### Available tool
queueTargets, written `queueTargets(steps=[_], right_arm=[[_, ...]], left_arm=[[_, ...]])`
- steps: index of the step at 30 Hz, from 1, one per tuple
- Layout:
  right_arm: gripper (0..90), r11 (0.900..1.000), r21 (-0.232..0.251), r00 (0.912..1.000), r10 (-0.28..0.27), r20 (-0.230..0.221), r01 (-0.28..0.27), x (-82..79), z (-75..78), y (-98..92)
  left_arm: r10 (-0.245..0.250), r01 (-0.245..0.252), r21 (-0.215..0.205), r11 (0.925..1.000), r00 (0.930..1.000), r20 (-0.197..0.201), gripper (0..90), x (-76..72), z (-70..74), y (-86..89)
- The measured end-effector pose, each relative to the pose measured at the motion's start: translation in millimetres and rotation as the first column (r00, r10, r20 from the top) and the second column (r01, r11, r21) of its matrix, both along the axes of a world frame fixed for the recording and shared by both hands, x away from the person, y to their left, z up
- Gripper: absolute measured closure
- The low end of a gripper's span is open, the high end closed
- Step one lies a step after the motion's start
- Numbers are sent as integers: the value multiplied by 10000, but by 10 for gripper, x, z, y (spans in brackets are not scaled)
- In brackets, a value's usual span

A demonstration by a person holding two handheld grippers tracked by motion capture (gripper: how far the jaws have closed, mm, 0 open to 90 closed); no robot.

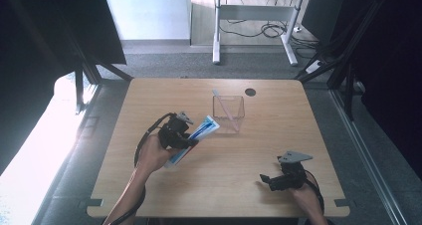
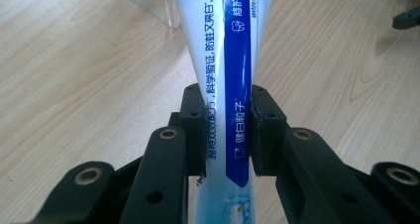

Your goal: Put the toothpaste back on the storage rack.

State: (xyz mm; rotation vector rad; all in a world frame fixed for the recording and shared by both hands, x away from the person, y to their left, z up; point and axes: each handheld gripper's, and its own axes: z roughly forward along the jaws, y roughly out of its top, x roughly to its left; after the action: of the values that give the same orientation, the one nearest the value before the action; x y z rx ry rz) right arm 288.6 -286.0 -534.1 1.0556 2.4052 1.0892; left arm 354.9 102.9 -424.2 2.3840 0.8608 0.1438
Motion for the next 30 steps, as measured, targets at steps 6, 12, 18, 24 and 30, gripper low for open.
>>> queueTargets(steps=[6,12,18,24,30], right_arm=[[0,10000,-2,10000,44,18,-44,-4,0,13],[0,10000,-2,10000,38,28,-38,-7,4,12],[0,10000,0,10000,43,53,-43,-10,7,13],[0,10000,-39,10000,55,34,-55,-10,6,15],[0,10000,-4,9999,55,133,-55,-13,14,12]], left_arm=[[-54,56,-93,9999,9998,194,725,62,56,-69],[0,6,-186,9998,9995,324,725,104,96,-135],[27,-13,-307,9995,9989,474,726,155,141,-188],[35,-11,-387,9993,9980,625,726,224,189,-242],[32,7,-558,9984,9975,703,726,277,213,-294]])
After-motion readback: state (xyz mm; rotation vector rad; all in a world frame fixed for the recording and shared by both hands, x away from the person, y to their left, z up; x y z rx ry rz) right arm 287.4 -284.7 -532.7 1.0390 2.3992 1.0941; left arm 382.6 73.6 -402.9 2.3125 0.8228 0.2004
